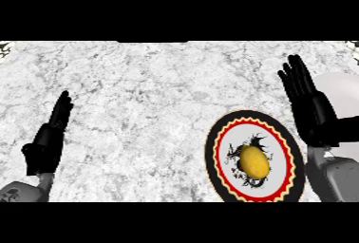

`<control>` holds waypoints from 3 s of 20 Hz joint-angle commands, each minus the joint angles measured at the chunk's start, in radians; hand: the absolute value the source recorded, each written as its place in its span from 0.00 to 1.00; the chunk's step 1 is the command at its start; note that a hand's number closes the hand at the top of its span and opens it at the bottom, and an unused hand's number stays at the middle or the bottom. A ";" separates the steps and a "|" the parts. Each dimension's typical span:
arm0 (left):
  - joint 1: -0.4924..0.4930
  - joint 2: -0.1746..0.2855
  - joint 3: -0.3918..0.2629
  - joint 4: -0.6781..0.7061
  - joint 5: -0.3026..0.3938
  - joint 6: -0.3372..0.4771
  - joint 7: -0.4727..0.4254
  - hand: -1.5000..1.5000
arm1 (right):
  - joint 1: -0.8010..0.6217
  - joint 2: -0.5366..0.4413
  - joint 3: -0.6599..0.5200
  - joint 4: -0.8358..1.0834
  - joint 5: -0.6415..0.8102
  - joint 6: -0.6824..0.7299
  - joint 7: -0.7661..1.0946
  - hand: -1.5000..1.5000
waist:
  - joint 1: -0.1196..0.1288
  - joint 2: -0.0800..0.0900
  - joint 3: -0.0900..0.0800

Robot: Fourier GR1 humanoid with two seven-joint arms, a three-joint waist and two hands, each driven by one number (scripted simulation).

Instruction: Pick the lemon from the plate and place it in the plate

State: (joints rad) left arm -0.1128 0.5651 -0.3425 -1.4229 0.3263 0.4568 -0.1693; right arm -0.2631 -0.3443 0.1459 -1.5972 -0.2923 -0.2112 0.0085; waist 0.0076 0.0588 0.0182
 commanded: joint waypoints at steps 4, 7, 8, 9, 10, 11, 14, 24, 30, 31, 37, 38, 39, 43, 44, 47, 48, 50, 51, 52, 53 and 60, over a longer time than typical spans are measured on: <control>0.004 -0.034 -0.023 0.018 0.026 0.011 0.162 0.50 | -0.025 -0.011 0.088 -0.032 -0.177 0.317 0.035 1.00 | 0.001 -0.056 -0.016; 0.034 -0.057 -0.044 0.041 0.040 0.004 0.170 0.50 | -0.133 -0.296 0.107 -0.101 0.168 0.329 0.002 1.00 | -0.011 -0.092 -0.053; 0.042 -0.067 -0.046 0.047 0.046 0.007 0.177 0.50 | -0.146 -0.341 0.100 -0.109 0.249 0.316 -0.036 1.00 | -0.022 -0.088 -0.043; 0.049 -0.075 -0.048 0.045 0.059 0.003 0.190 0.50 | -0.147 -0.388 0.112 -0.129 0.327 0.313 -0.062 1.00 | -0.034 -0.090 -0.035; 0.057 -0.080 -0.056 0.050 0.059 -0.001 0.194 0.50 | -0.131 -0.405 0.140 -0.130 0.406 0.297 -0.101 1.00 | -0.031 -0.076 -0.027; 0.071 -0.103 -0.066 0.037 0.052 0.020 0.187 0.50 | -0.020 -0.351 0.160 -0.115 0.456 0.218 -0.170 1.00 | -0.037 -0.066 -0.017; 0.019 -0.116 -0.057 0.026 0.064 0.025 0.243 0.50 | 0.159 -0.073 0.092 0.039 0.111 0.188 -0.280 1.00 | -0.023 -0.048 -0.012; -0.012 -0.133 -0.075 0.019 0.015 0.041 0.298 0.50 | 0.143 -0.259 0.171 0.156 0.328 0.469 -0.633 0.00 | -0.005 -0.057 -0.017; 0.044 -0.117 -0.055 0.013 0.023 0.002 0.266 0.50 | 0.062 -0.376 0.150 0.080 0.490 0.416 -0.476 0.00 | -0.002 -0.061 -0.019; 0.009 -0.152 -0.079 0.012 -0.016 0.058 0.299 0.50 | 0.069 -0.413 0.143 0.043 0.494 0.447 -0.471 0.00 | -0.012 -0.062 -0.019; -0.022 -0.177 -0.063 0.046 -0.017 0.035 0.306 0.50 | -0.016 -0.429 0.262 -0.060 0.567 0.615 -0.204 0.00 | -0.007 -0.059 -0.020; -0.005 -0.137 -0.039 0.013 -0.002 -0.001 0.300 0.50 | -0.025 -0.450 0.251 -0.013 0.563 0.658 -0.223 0.00 | 0.000 -0.059 -0.019; 0.006 -0.149 -0.045 0.016 -0.004 -0.001 0.302 0.50 | -0.016 -0.415 0.290 -0.063 0.580 0.664 -0.145 0.00 | -0.002 -0.060 -0.020; -0.003 -0.175 0.007 0.092 -0.009 -0.035 0.245 0.50 | -0.054 -0.365 0.304 -0.045 0.619 0.742 -0.098 0.00 | -0.004 -0.058 -0.019; 0.040 -0.146 -0.009 -0.012 -0.043 -0.005 0.305 0.50 | -0.033 -0.387 0.275 0.050 0.666 0.727 -0.234 0.00 | 0.000 -0.059 -0.018; 0.058 -0.191 -0.018 -0.064 -0.086 0.018 0.356 0.50 | -0.010 -0.353 0.227 -0.003 0.675 0.777 -0.176 0.00 | -0.004 -0.059 -0.018; 0.021 -0.166 0.032 0.047 -0.040 -0.060 0.302 0.50 | -0.055 -0.254 0.324 0.032 0.740 0.736 -0.090 0.00 | -0.001 -0.057 -0.018; 0.028 -0.202 0.041 0.047 -0.072 -0.076 0.287 0.50 | -0.036 -0.247 0.258 -0.070 0.714 0.810 -0.036 0.00 | -0.007 -0.059 -0.019; 0.017 -0.226 0.003 -0.006 -0.106 -0.024 0.343 0.50 | -0.095 -0.240 0.259 0.135 0.779 0.762 -0.197 0.00 | 0.000 -0.057 -0.018; 0.031 -0.196 0.046 -0.027 -0.108 -0.058 0.366 0.50 | -0.014 -0.233 0.255 0.007 0.789 0.793 -0.127 0.00 | -0.006 -0.059 -0.018; 0.023 -0.192 0.060 -0.041 -0.113 -0.060 0.377 0.50 | -0.032 -0.217 0.257 0.068 0.813 0.786 -0.168 0.00 | -0.004 -0.059 -0.018; 0.057 -0.271 0.082 0.020 -0.174 -0.092 0.308 0.50 | -0.051 -0.144 0.224 0.060 0.881 0.867 -0.145 0.00 | -0.005 -0.058 -0.018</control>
State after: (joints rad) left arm -0.0558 0.3367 -0.2778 -1.4613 0.1829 0.3866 0.1907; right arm -0.2758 -0.5516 0.3782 -1.5555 0.5518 0.6067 -0.1721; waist 0.0024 -0.0003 0.0001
